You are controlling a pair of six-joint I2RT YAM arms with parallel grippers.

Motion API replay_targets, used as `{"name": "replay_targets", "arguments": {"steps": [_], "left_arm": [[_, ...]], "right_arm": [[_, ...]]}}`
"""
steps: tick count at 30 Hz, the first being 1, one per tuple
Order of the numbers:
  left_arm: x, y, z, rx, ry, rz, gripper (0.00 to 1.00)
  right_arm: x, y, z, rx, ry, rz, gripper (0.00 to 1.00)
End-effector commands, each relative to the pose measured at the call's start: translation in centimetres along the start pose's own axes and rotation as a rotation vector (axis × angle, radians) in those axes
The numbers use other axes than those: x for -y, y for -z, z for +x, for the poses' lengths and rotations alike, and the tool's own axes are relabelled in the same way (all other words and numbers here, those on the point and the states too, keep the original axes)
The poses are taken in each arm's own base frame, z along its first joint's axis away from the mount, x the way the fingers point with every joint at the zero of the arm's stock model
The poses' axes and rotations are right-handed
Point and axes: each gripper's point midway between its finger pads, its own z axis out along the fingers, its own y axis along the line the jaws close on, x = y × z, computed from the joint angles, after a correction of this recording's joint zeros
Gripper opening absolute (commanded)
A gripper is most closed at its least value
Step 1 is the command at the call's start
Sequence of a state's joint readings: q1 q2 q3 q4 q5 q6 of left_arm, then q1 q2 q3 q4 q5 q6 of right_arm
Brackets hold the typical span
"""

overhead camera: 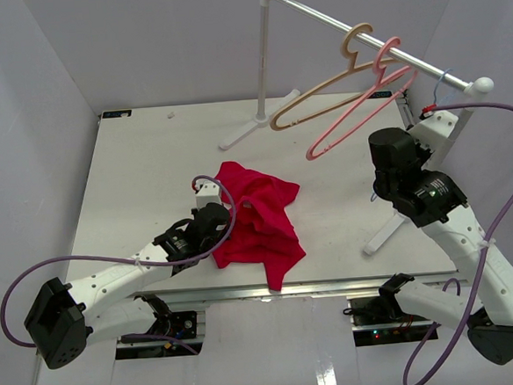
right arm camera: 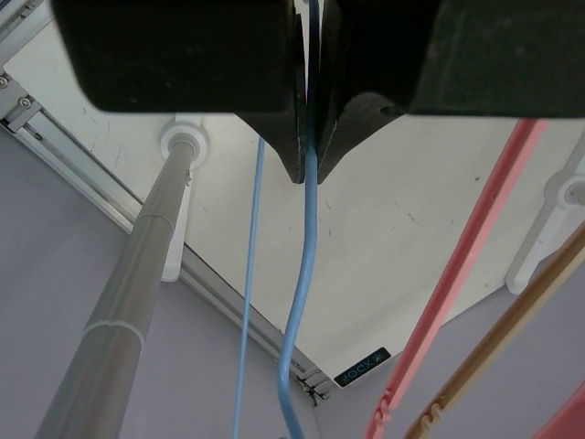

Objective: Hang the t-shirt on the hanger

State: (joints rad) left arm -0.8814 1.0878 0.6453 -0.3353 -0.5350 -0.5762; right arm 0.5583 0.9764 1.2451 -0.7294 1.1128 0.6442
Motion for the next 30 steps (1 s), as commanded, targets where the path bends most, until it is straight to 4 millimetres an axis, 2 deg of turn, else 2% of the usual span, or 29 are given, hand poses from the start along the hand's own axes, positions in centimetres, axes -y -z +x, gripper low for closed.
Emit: {"name": "replay_targets", "arguments": {"steps": [1, 6, 9, 18, 30], "left_arm": [[0.4, 0.3, -0.6, 0.020, 0.006, 0.015, 0.00], [0.4, 0.3, -0.6, 0.020, 0.007, 0.014, 0.00], [0.3, 0.3, -0.5, 0.020, 0.006, 0.011, 0.00], [0.2, 0.1, -0.4, 0.016, 0.002, -0.001, 0.00], [0.2, -0.1, -0.3, 0.014, 0.000, -0.007, 0.00]], "right_arm": [[-0.6, 0.7, -4.1, 0.056, -0.001, -0.034, 0.08], [-1.3, 1.8, -7.5, 0.096, 0.029, -0.102, 0.08], [-1.6, 2.3, -8.1, 0.099, 0.043, -0.139, 0.08], [-2.9, 1.9, -5.9, 0.057, 0.133, -0.216, 0.08], [-2.5, 2.4, -3.6, 0.040, 0.147, -0.291, 0.08]]}}
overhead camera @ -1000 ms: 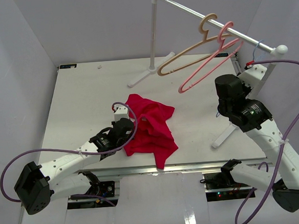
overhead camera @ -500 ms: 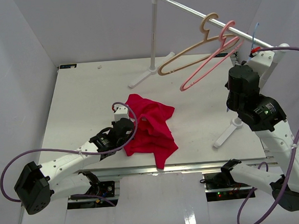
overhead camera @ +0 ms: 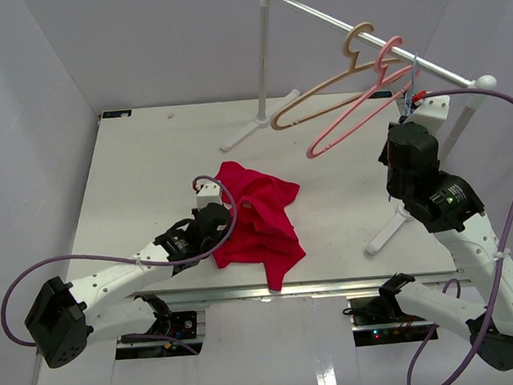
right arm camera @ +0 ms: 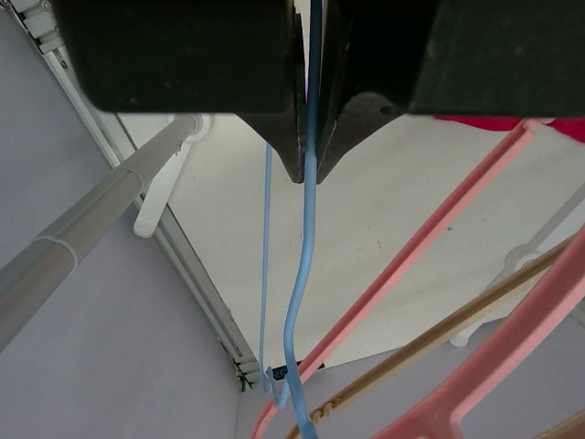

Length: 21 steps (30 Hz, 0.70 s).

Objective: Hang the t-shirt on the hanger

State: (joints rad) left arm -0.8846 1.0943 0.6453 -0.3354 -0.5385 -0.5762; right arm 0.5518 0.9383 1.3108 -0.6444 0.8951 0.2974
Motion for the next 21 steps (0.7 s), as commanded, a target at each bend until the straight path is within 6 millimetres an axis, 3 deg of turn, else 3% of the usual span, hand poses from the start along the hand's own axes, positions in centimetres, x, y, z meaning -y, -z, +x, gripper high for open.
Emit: {"name": "replay_targets", "arguments": {"steps": [1, 7, 13, 17, 21], "left_arm": [[0.1, 0.0, -0.4, 0.017, 0.007, -0.005, 0.00], [0.0, -0.5, -0.1, 0.010, 0.006, -0.026, 0.00], [0.4, -0.3, -0.3, 0.009, 0.014, -0.007, 0.00], [0.7, -0.4, -0.3, 0.008, 0.018, 0.006, 0.00], [1.6, -0.5, -0.6, 0.000, 0.026, 0.034, 0.00]], "right_arm": [[0.0, 0.7, -0.8, 0.042, -0.040, -0.053, 0.08], [-0.3, 1.6, 1.9, -0.023, -0.037, -0.124, 0.08], [-0.4, 2.3, 3.1, -0.043, -0.034, -0.179, 0.08], [-1.1, 2.8, 5.5, -0.127, -0.029, -0.230, 0.08], [-0.3, 2.8, 7.7, -0.173, -0.009, -0.203, 0.08]]}}
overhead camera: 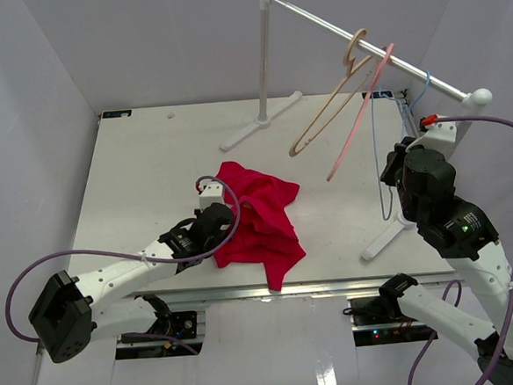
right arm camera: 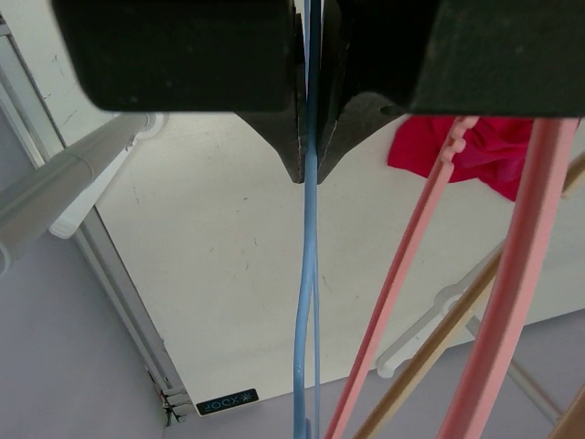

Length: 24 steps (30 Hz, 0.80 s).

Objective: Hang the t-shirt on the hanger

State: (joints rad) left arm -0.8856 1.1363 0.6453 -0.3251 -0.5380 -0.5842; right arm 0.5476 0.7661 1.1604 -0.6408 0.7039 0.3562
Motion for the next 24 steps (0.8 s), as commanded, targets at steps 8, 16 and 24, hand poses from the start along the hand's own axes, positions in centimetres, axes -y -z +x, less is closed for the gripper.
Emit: {"name": "replay_targets", "arguments": {"steps": [8, 16, 24], "left_arm": [[1.6, 0.6, -2.1, 0.041, 0.043, 0.056, 0.00], [2.2, 0.5, -2.6, 0.034, 0.040, 0.059, 0.00], [3.0, 0.9, -3.6, 0.036, 0.057, 0.083, 0.00]], "right_arm": [[2.1, 1.3, 4.6, -0.107, 0.028, 0.019, 0.08], [3.0, 1.9, 7.1, -0.167, 0.048, 0.024, 0.08], [1.6, 2.0, 10.8, -0.265, 0.125, -0.101, 0.08]]}}
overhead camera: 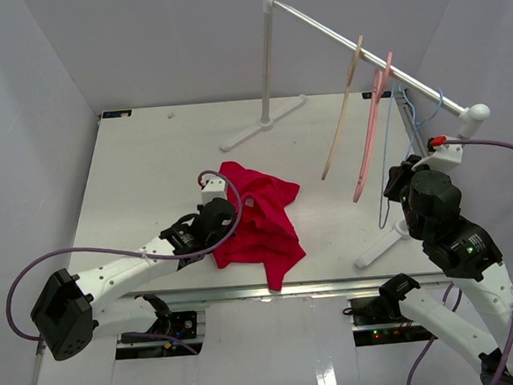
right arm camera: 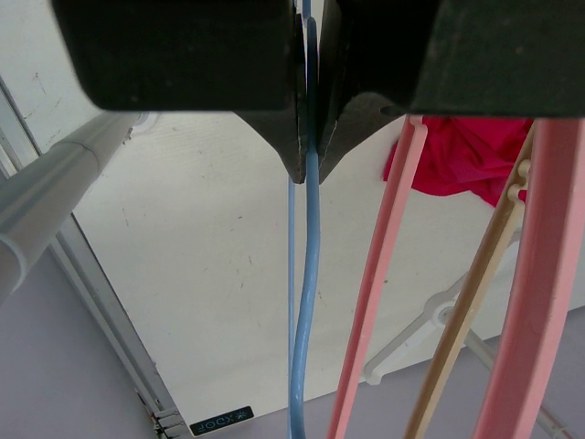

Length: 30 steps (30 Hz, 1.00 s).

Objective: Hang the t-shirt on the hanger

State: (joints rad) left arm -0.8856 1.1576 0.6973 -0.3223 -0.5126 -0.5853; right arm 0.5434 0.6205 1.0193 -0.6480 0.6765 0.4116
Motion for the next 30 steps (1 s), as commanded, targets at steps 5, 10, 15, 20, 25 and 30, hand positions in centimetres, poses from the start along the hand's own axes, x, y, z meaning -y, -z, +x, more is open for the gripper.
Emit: {"name": "replay_targets", "arguments": {"steps": [5, 10, 15, 20, 25, 30], "left_arm": [[2.2, 1.4, -3.2, 0.023, 0.043, 0.063, 0.00], [2.1, 1.5, -4.3, 0.030, 0.057, 0.056, 0.00], [2.2, 0.4, -3.1, -0.006, 0.060, 0.049, 0.00], [2.3, -0.7, -1.7, -0.033, 0.056, 0.053, 0.00], [2.4, -1.1, -1.2, -0.048, 0.052, 0.050, 0.00], [2.5, -1.0, -1.2, -0.043, 0.057, 0.056, 0.00]], "right_arm": [[-1.8, 0.5, 10.4, -0.350, 0.197, -0.206, 0.08], [-2.4, 0.7, 12.7, -0.448, 0.214, -0.243, 0.08], [-1.4, 1.2, 12.8, -0.407, 0.153, -0.214, 0.08], [0.0, 2.0, 9.0, -0.243, 0.032, -0.147, 0.08], [1.4, 2.8, 6.3, -0.171, -0.036, -0.072, 0.08], [1.6, 2.9, 7.0, -0.205, -0.027, -0.059, 0.08]]}}
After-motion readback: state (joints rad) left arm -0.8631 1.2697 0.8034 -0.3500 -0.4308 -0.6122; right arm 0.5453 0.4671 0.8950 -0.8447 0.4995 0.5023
